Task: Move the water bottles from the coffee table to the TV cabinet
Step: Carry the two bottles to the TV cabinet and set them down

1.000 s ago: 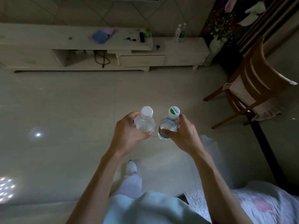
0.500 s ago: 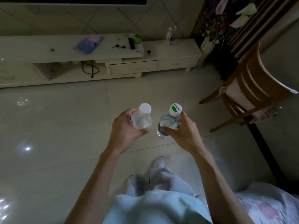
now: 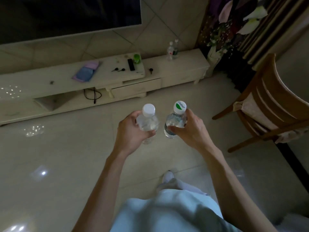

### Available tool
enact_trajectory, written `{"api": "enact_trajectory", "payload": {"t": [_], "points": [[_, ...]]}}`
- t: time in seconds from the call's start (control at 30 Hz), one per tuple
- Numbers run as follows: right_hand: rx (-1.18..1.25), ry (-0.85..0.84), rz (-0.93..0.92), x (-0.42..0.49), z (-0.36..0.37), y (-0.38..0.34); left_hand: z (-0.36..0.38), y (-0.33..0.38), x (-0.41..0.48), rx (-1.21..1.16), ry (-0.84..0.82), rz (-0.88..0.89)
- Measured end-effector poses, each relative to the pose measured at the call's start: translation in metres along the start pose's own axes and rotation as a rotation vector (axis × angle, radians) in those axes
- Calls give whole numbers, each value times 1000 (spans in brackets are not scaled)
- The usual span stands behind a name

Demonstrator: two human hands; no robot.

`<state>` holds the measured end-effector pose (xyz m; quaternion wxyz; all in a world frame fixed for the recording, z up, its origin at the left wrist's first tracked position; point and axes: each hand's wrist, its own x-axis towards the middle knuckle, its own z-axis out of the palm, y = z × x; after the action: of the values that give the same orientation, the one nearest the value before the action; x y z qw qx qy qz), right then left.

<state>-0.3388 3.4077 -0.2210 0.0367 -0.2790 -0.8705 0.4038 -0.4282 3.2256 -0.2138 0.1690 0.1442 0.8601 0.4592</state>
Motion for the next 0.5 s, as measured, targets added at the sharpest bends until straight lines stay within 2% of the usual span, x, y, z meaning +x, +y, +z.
{"api": "enact_trajectory", "payload": {"t": [0.2,0.5], "points": [[13,19,-26,76,-39,12,25,40,68,16,37,10],[14,-38,25,151,-47,24,44,56,142,-27,25,-45]]}}
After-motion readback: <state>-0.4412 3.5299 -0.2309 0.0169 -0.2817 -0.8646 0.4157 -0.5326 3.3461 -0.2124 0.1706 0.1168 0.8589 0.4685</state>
